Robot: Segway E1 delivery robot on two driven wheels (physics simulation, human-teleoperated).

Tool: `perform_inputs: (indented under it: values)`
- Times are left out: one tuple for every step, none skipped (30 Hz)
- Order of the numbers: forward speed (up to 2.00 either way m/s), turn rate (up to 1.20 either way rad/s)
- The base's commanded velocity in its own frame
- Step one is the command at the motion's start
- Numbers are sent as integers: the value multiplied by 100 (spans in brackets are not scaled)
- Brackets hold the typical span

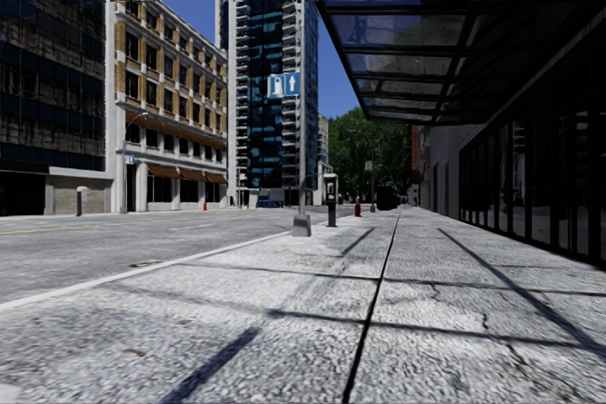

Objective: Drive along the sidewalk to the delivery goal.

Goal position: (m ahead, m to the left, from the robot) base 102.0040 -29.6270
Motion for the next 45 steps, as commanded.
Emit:
perform_inputs:
  values:
    - [200, -74]
    - [200, -74]
    - [200, -74]
    - [200, -74]
    - [200, -74]
    - [200, -73]
    - [200, -73]
    - [200, -73]
    - [200, -73]
    - [200, -73]
    - [200, -72]
    - [200, -72]
    - [200, -26]
    - [200, 0]
    - [200, 0]
    - [200, 0]
    - [200, 0]
    - [200, 0]
    - [200, 0]
    - [200, 0]
    - [200, 0]
    - [200, 0]
    - [200, 0]
    - [200, 0]
    - [200, 0]
    - [200, 0]
    - [200, 0]
    - [200, 0]
    - [200, 0]
    - [200, 0]
    - [200, 0]
    - [200, 0]
    - [200, 0]
    - [200, 8]
    - [200, 8]
    - [200, 13]
    - [200, 20]
    - [200, 25]
    - [200, 27]
    - [200, 27]
    - [200, 28]
    - [200, 28]
    - [200, 28]
    - [200, 28]
    - [200, 28]
